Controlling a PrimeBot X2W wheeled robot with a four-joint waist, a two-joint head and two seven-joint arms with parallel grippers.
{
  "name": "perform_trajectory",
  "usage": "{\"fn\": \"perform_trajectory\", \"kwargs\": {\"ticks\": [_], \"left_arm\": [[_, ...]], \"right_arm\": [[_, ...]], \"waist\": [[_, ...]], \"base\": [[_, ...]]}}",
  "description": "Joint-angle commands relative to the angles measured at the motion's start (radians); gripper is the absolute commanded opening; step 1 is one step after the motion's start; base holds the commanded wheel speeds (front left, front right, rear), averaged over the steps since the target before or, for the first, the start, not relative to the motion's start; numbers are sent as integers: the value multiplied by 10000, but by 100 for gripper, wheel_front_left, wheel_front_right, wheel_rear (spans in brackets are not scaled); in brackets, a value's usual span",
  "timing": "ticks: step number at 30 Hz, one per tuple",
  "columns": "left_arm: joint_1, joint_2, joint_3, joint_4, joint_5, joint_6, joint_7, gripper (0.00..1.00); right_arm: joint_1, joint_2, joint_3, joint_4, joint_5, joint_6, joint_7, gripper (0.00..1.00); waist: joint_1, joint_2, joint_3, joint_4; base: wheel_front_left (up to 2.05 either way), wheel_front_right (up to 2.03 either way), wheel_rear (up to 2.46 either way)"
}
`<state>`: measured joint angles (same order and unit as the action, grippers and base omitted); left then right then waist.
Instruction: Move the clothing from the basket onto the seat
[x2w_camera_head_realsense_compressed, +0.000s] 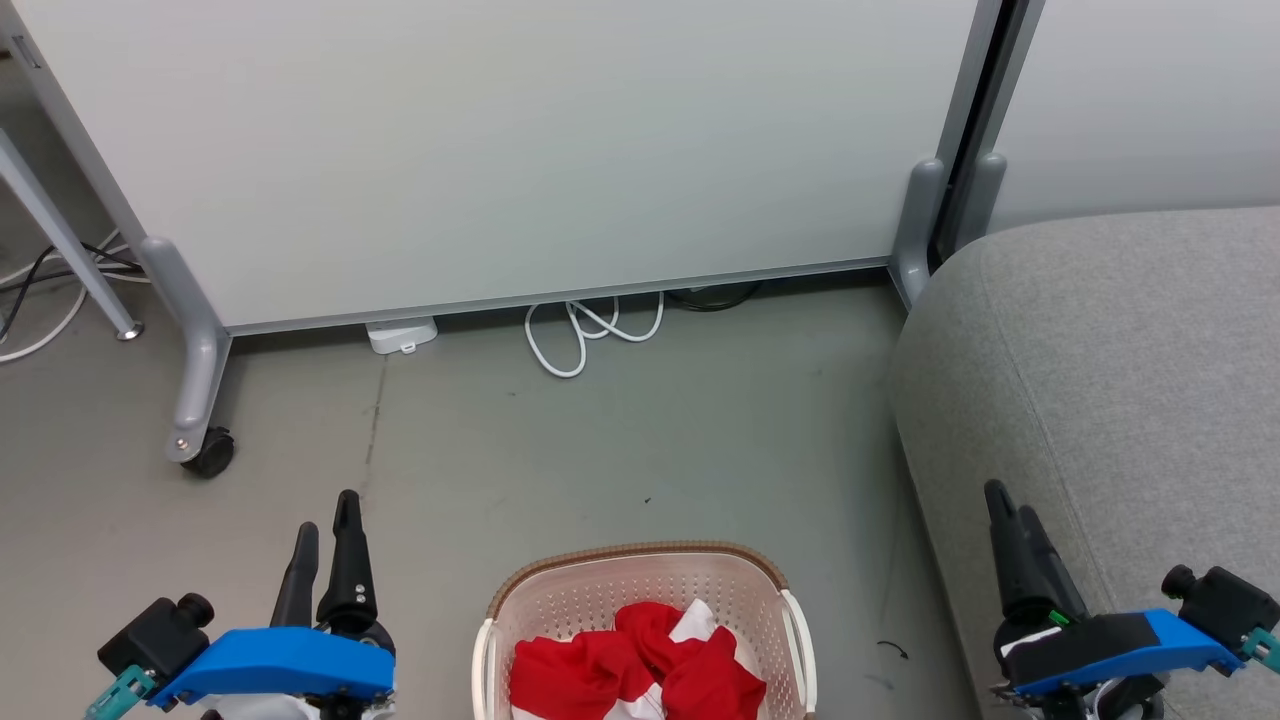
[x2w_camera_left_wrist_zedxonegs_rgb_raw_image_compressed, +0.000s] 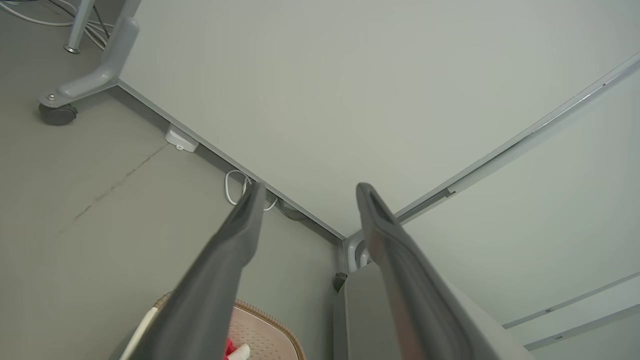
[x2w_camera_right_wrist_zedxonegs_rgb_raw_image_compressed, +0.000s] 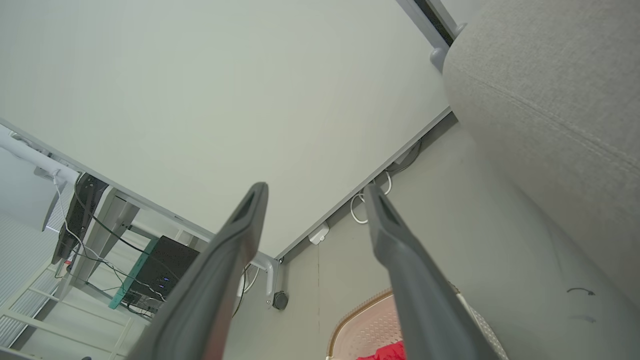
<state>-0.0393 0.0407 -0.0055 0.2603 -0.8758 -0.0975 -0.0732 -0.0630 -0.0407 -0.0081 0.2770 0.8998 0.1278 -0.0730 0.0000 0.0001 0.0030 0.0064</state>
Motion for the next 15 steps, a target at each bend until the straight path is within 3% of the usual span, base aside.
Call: {"fn": "perform_trajectory", "kwargs": {"ticks": [1,15], "left_arm": [[-199,106,-71,-135,510,-20,-120,100],[-204,140,-311,-80,2497,-41,-548,100]], "right_arm": [[-241,-70,46,-144,-454,25,-118,100],[-287,-85,203,-52,-2454,28,-543,100]], "waist": [[0,-1,-1,6],[0,-1,10,18]], "base": [[0,0,0],[0,0,0]]}}
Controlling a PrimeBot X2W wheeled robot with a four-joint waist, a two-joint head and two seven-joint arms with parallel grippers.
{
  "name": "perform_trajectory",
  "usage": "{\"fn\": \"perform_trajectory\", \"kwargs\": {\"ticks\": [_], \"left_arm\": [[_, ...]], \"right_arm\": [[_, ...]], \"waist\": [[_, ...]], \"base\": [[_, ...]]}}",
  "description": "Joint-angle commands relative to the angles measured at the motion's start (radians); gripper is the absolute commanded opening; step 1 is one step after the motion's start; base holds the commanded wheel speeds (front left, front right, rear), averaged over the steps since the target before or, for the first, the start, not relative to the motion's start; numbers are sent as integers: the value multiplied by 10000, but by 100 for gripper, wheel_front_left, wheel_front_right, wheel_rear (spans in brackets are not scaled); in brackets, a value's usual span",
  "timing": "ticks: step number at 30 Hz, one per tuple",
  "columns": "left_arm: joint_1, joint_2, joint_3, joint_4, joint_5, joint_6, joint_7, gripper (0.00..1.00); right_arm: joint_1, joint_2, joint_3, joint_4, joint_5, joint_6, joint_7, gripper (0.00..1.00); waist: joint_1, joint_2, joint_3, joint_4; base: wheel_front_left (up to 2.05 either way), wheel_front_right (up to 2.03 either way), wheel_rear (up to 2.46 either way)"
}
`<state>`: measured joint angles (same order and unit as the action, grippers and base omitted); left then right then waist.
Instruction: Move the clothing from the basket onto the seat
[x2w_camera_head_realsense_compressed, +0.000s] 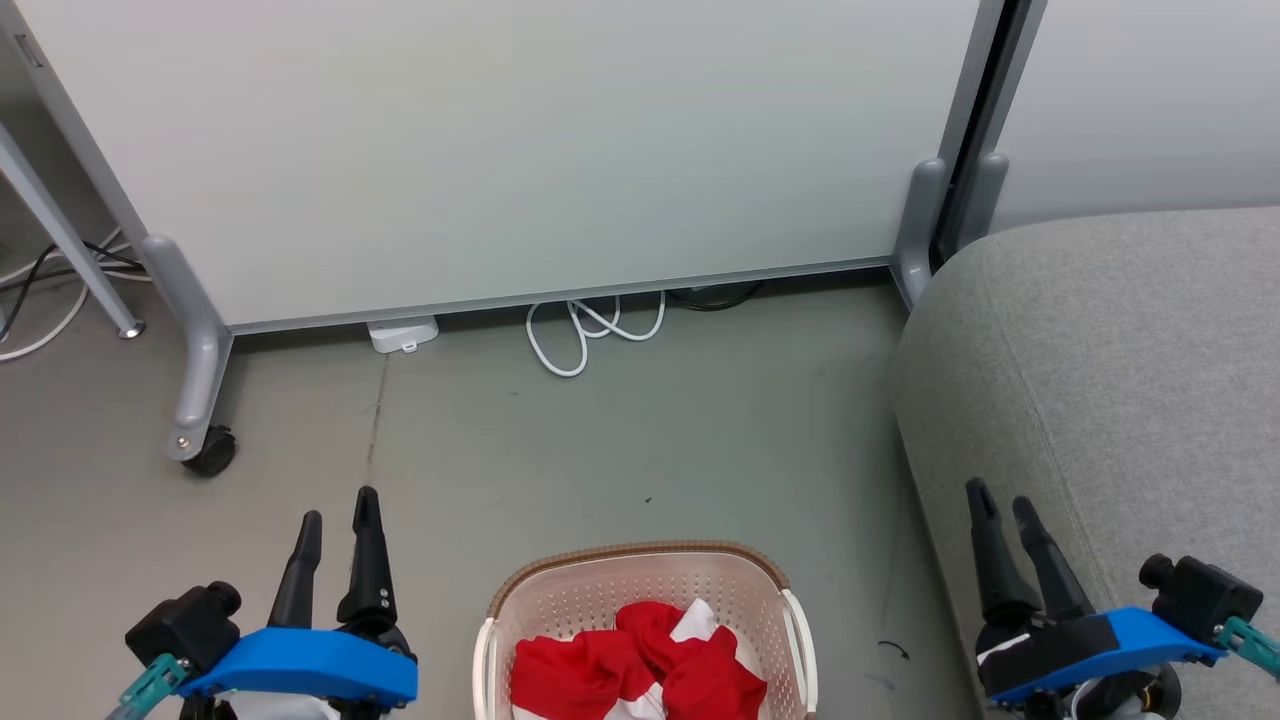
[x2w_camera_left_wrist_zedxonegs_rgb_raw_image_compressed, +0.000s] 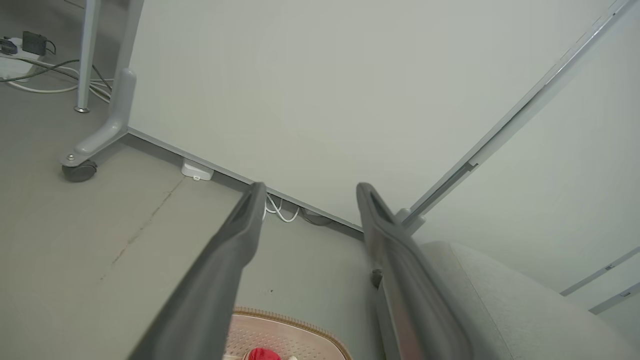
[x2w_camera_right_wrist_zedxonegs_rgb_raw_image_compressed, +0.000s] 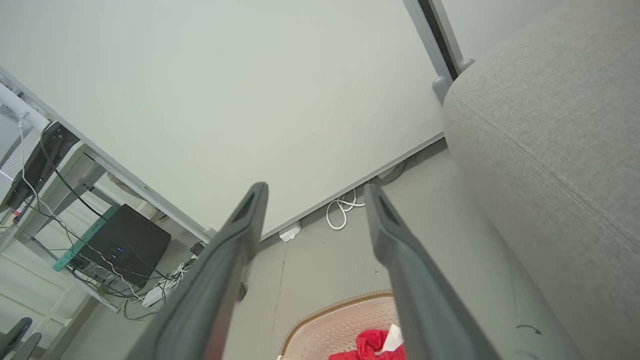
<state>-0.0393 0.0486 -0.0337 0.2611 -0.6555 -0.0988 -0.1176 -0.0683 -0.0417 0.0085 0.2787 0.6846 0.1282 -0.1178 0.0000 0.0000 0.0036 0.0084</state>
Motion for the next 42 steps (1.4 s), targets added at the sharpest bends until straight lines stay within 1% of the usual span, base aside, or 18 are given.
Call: {"fn": "perform_trajectory", "kwargs": {"ticks": [1,13,26,31,42], "left_arm": [[-204,64,-47,-75,427,-23,-125,100],[-257,76,-276,77,1777,-28,-450,100],[-248,72,-416,180,2828,-39,-736,100],[-278,59,-389,278,3089,-22,-842,100],[-322,24,-283,646,3343,156,-1073,100]], "right_arm": [[-240,-76,44,-55,-424,23,-126,100],[-338,-87,68,161,-1775,26,-452,100],[-370,-95,136,278,-2920,28,-732,100],[-381,-98,162,302,-3343,29,-842,100],[-414,-100,40,430,-4136,32,-1072,100]], "waist": [[0,0,5,-2],[0,0,53,53],[0,0,50,75],[0,0,49,87],[0,0,19,108]], "base": [[0,0,0],[0,0,0],[0,0,0],[0,0,0],[0,0,0]]}}
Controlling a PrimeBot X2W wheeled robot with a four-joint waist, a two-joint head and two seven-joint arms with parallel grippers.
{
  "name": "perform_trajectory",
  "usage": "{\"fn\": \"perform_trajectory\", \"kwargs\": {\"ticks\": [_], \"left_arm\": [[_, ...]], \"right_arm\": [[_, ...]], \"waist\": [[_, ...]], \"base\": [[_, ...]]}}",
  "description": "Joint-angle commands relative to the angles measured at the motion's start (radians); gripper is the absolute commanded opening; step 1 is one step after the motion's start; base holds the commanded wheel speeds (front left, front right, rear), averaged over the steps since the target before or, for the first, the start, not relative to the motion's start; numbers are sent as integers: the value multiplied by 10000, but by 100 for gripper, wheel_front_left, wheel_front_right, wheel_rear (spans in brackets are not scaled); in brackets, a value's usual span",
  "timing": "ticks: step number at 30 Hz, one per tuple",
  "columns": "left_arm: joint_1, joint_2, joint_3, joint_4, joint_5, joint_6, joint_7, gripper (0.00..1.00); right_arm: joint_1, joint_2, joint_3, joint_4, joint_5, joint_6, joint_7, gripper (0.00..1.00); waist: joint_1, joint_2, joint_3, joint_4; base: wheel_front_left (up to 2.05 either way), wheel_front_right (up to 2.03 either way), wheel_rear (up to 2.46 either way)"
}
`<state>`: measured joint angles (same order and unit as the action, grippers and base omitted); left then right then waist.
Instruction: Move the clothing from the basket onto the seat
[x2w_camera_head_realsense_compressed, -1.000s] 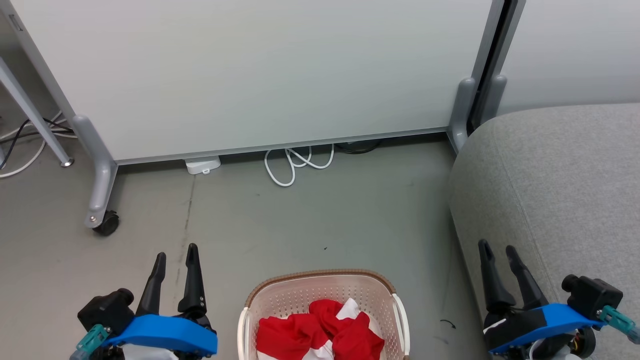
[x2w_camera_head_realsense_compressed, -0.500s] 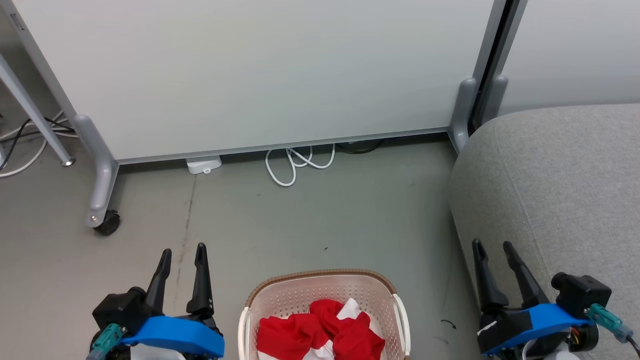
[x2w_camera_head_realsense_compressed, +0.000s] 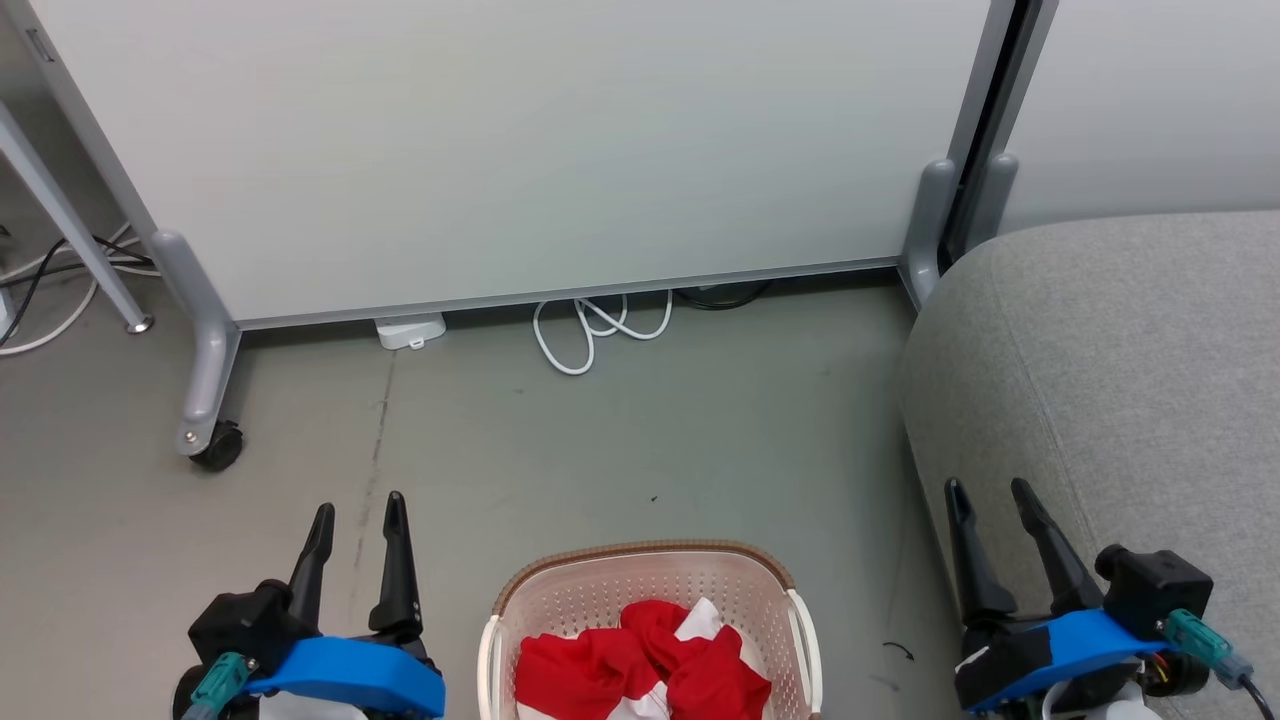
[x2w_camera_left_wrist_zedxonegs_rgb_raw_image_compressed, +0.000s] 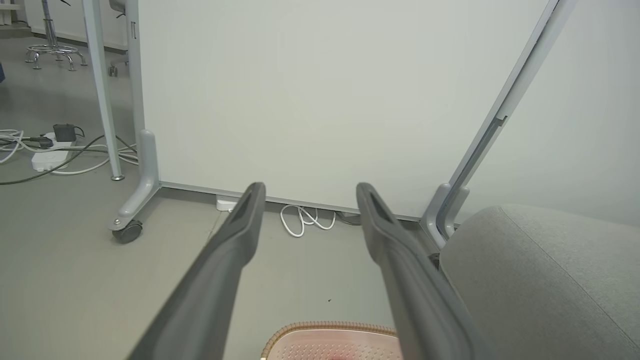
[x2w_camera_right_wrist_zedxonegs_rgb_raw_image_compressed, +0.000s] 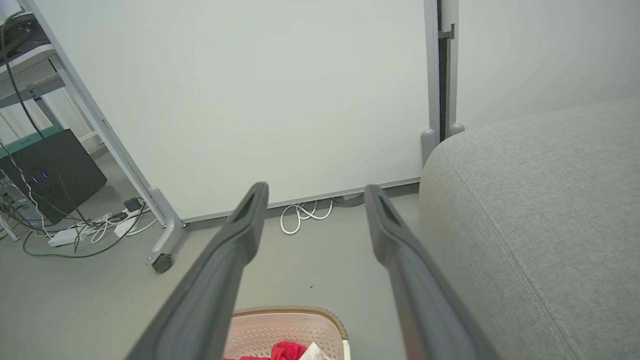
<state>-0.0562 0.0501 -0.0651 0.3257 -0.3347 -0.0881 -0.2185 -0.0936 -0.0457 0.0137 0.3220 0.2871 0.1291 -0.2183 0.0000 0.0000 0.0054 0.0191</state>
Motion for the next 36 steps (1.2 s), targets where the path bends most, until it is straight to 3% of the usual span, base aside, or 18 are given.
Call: {"fn": "perform_trajectory", "kwargs": {"ticks": [1,23,36], "left_arm": [[-159,9,38,38,175,69,-90,100],[-327,11,-160,606,1417,157,-491,100],[-300,8,-140,559,1285,128,-483,100]], "right_arm": [[-163,-60,-22,14,-241,23,-88,100],[-261,-74,65,433,-1814,26,-327,100],[-199,-71,48,370,-1682,26,-345,100]], "waist": [[0,0,1,3],[0,0,18,73],[0,0,60,40]], "base": [[0,0,0],[0,0,0],[0,0,0]]}}
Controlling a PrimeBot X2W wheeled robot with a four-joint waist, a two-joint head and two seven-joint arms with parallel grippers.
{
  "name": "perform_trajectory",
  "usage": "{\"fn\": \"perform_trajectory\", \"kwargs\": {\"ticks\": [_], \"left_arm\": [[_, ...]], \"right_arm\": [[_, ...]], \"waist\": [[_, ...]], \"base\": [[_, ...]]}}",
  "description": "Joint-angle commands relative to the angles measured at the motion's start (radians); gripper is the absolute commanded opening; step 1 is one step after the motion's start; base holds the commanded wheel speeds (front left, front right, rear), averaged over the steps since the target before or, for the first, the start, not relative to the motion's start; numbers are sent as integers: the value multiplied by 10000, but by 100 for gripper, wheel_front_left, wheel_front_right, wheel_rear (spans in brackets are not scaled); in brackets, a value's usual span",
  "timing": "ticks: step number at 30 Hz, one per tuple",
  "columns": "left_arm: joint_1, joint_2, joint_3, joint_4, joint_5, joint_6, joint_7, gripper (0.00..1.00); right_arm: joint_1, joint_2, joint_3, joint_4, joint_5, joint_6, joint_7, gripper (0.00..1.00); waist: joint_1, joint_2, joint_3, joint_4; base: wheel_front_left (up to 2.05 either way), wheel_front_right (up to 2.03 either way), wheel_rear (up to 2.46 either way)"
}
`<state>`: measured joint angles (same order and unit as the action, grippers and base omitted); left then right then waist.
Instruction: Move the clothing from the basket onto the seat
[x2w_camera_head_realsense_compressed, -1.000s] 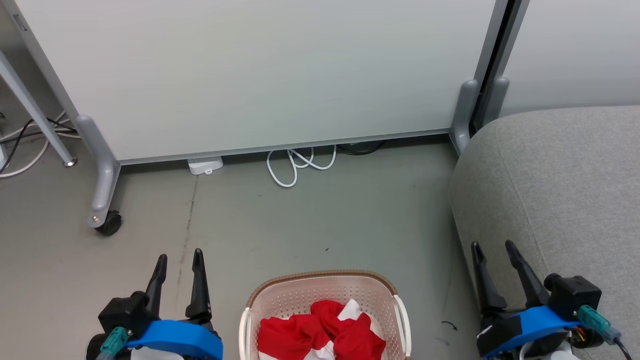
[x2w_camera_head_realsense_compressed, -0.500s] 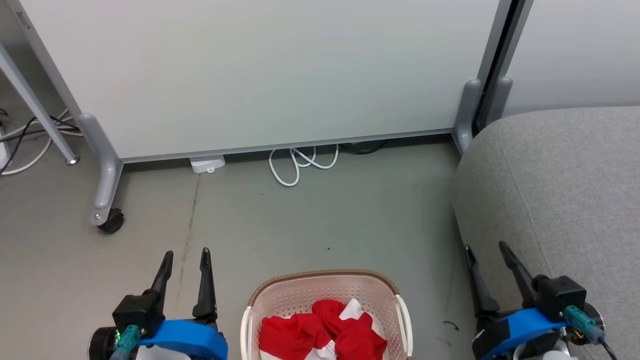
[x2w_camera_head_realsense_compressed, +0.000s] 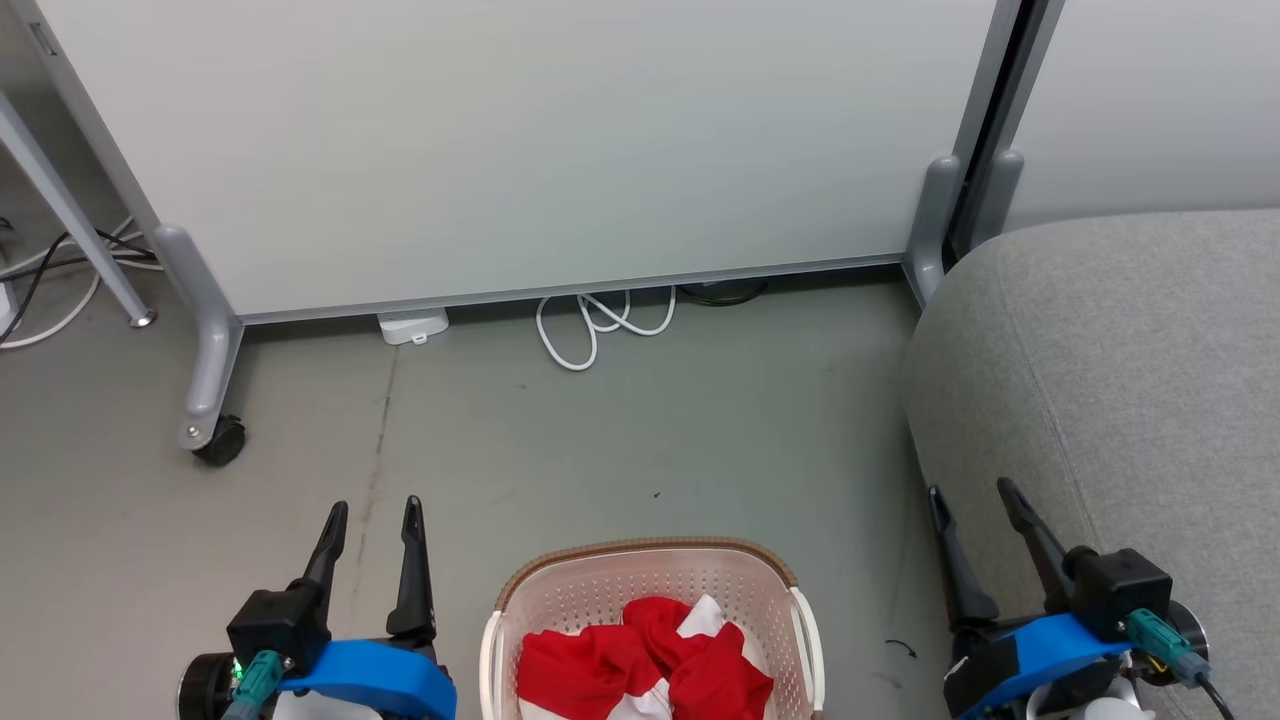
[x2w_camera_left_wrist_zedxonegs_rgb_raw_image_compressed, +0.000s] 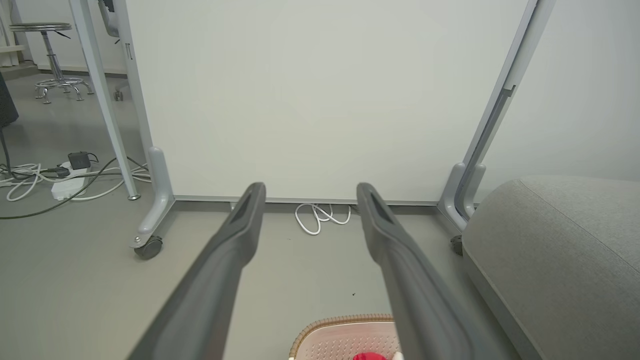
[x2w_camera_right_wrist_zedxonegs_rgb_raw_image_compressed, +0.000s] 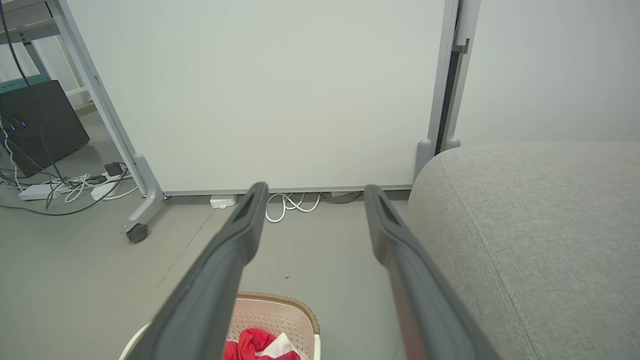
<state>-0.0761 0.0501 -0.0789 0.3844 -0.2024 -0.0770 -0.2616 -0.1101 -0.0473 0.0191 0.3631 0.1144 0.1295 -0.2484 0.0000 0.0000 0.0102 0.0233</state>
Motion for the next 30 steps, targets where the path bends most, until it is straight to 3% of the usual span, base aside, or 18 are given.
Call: {"fn": "perform_trajectory", "kwargs": {"ticks": [1,17,30], "left_arm": [[-113,8,-8,-30,-45,16,-52,100],[-547,39,-103,590,-42,-119,-46,100],[-1963,617,-1232,3351,330,-464,230,100]], "right_arm": [[-44,-55,-1,-46,57,22,-47,100],[-633,-51,678,-377,110,14,-99,100],[-1449,-46,1467,-734,525,14,-165,100]], "waist": [[0,0,31,-5],[0,0,1346,-1063],[0,0,3486,-2570]], "base": [[0,0,0],[0,0,0],[0,0,0]]}}
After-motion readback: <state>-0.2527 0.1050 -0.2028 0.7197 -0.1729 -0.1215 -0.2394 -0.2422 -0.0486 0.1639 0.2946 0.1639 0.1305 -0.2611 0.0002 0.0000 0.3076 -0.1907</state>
